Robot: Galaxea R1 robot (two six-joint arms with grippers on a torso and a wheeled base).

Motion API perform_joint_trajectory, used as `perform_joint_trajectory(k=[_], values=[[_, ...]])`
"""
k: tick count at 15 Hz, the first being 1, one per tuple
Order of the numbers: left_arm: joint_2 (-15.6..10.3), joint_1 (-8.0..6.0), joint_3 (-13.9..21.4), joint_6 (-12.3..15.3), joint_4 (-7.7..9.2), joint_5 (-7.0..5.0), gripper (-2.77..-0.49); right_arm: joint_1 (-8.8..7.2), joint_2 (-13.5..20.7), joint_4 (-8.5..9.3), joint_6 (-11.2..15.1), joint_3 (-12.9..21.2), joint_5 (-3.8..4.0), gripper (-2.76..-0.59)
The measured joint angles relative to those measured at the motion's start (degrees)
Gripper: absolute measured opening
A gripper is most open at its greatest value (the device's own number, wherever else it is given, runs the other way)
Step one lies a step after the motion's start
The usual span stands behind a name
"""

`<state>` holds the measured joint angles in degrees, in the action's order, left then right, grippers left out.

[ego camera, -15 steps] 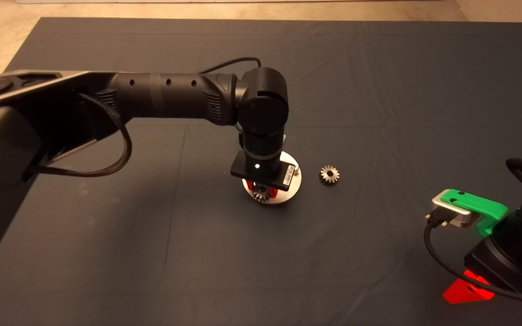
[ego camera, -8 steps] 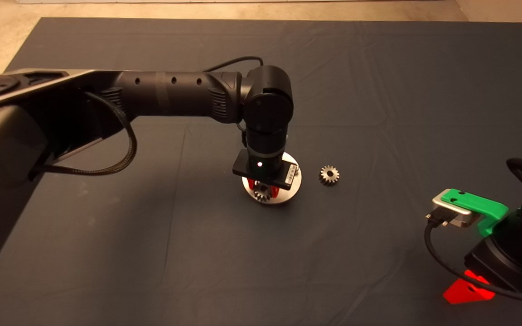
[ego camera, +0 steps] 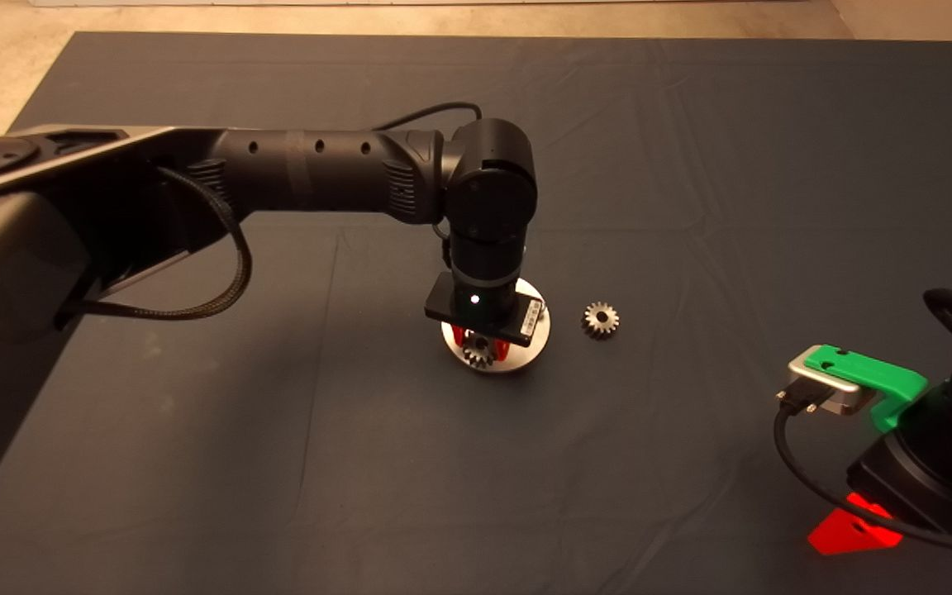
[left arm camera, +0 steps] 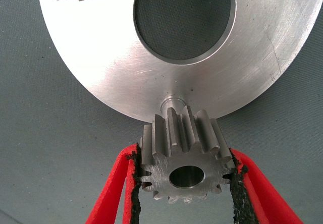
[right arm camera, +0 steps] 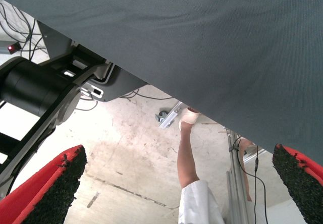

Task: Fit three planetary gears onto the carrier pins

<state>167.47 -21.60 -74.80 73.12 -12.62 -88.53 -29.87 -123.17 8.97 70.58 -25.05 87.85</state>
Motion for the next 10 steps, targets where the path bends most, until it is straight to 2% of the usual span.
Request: perform_joint_trajectory(k=[10], values=[[0.0, 0.02, 0.0, -0.5, 0.0, 0.02, -2.33, 0.0, 0.0, 0.0, 0.0, 0.0, 0.0, -0.61]])
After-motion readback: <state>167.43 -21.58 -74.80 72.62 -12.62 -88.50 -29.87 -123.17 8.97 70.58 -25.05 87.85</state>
